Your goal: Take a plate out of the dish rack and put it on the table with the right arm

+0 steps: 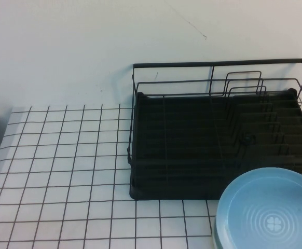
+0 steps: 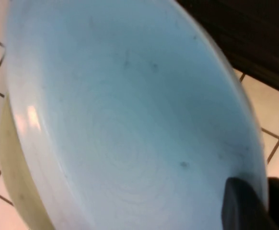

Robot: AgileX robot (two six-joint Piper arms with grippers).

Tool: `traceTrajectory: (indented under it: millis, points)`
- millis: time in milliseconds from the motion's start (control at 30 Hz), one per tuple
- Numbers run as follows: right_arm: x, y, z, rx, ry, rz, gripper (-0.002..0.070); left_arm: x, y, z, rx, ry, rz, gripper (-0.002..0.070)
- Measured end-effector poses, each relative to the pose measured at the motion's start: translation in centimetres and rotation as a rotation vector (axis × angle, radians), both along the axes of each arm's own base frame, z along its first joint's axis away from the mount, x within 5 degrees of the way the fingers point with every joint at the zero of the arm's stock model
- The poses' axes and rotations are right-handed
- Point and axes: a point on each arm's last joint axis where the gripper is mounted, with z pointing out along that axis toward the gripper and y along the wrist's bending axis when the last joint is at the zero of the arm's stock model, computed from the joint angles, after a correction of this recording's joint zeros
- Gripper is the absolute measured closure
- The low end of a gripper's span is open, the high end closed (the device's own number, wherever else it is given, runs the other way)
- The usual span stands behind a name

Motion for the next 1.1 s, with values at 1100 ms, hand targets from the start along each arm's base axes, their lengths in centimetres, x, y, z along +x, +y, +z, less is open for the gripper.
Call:
traceTrajectory:
  millis: [1100]
  points:
    - [-14.6, -2.3, 4.9, -0.077, -0.741, -0.057, 0.0678, 0.0, 0.0, 0.0, 0.004, 0.0, -0.001, 0.0678]
